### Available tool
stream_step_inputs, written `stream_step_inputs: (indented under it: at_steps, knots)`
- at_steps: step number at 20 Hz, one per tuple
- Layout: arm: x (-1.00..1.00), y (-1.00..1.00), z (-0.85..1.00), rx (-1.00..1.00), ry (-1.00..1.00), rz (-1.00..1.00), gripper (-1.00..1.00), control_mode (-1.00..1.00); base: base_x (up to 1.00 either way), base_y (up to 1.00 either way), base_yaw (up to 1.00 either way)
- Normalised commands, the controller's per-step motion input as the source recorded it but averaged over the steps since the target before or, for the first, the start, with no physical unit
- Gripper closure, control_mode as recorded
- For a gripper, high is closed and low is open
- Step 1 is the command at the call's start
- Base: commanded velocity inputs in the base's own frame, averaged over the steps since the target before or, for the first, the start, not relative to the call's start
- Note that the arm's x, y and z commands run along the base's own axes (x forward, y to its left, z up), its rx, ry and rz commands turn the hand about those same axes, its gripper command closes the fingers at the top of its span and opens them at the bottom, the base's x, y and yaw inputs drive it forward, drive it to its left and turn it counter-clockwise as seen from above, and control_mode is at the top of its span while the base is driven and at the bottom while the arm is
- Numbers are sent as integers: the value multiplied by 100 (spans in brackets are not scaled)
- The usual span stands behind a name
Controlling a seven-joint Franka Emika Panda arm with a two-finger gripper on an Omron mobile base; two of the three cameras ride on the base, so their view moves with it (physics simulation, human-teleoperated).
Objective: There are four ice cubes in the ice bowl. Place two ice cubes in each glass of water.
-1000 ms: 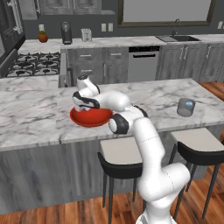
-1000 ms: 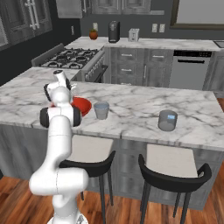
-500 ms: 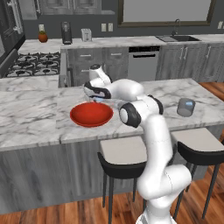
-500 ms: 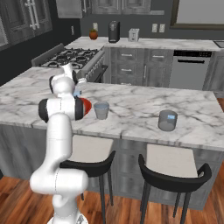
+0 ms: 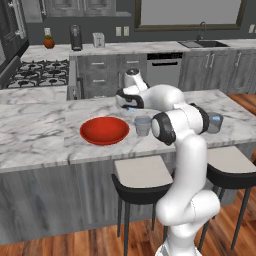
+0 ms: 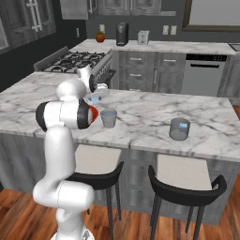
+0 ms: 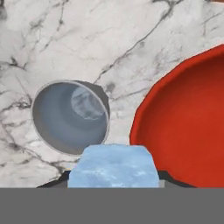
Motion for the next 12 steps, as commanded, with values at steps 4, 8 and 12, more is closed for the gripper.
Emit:
stream_step_inputs:
  at_steps: [4, 8, 12]
  knots:
    - [-39, -72, 14, 8, -14, -20, 100, -100, 0, 0, 0]
    - [-49, -63, 8, 6, -12, -20, 100, -100, 0, 0, 0]
    - [-34, -34, 10, 2, -5, -12, 100, -100, 0, 0, 0]
